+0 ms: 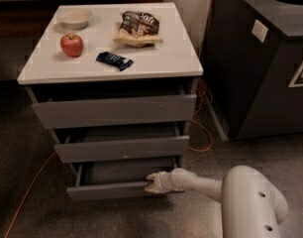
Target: Place brown chip bag into bottom drawer
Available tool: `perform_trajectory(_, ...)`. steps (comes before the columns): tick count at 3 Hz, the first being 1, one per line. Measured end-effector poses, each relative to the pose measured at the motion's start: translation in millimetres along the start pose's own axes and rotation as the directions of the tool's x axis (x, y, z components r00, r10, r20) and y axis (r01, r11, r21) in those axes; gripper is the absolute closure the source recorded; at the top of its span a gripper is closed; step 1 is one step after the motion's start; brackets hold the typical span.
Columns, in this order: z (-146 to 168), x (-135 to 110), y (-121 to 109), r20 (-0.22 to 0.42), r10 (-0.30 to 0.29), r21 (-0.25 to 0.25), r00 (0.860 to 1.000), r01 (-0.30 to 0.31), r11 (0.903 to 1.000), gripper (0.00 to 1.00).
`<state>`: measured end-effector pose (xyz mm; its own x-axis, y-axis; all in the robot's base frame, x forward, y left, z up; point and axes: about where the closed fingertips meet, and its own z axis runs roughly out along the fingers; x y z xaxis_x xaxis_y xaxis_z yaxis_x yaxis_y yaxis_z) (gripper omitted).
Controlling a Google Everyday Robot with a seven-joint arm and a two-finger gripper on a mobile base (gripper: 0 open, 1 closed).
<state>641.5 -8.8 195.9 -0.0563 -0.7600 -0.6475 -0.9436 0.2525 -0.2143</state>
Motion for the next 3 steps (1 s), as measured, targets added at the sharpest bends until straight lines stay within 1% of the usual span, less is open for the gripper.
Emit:
perform_trajectory(1, 0.0, 0.0, 0.0, 0.000, 0.000, 0.000, 1.000, 0.000, 1.0000, 0.83)
perform_trajectory(2, -8.1, -10.1, 14.5, 0.014, 0.003, 0.003, 1.000, -0.004, 1.0000, 0.60)
perform_trajectory(3, -9.1, -11.4, 16.1, 0.016, 0.004, 0.004, 1.000, -0.004, 1.0000, 0.36)
